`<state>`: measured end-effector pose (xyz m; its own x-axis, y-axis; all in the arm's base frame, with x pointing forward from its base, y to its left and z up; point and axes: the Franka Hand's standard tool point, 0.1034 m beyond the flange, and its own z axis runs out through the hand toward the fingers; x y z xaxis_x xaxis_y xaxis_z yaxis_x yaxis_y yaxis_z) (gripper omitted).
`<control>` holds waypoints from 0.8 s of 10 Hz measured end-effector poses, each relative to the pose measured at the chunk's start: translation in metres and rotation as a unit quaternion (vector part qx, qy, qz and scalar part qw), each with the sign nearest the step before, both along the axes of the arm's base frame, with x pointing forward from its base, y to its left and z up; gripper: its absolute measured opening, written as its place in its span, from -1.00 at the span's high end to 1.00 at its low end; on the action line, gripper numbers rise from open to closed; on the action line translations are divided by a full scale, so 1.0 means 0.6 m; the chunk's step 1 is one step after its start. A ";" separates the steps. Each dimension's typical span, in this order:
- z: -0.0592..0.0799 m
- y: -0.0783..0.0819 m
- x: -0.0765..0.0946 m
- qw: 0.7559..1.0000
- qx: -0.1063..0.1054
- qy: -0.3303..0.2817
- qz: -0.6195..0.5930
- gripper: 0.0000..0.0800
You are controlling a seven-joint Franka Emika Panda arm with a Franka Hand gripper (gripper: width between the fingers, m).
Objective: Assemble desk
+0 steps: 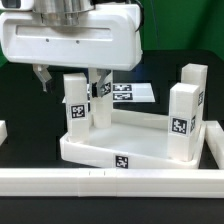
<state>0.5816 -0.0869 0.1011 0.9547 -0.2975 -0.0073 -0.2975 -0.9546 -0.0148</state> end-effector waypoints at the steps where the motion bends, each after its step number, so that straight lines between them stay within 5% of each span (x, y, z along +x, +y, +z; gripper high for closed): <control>1: -0.001 0.004 0.000 0.999 0.000 -0.001 0.045 -0.62; 5: -0.002 0.015 0.004 0.987 -0.007 -0.003 0.163 -0.62; 7: -0.001 0.013 0.005 0.975 -0.011 -0.003 0.221 -0.01; 8: -0.002 0.012 0.005 0.975 -0.011 -0.002 0.221 -0.01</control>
Offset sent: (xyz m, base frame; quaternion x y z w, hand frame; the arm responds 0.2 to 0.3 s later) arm -0.0022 0.0114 0.0043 -0.0104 0.0070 -0.1923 0.9813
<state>0.5844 -0.0798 0.0998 0.9897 0.1432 -0.0011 0.1432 -0.9897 0.0071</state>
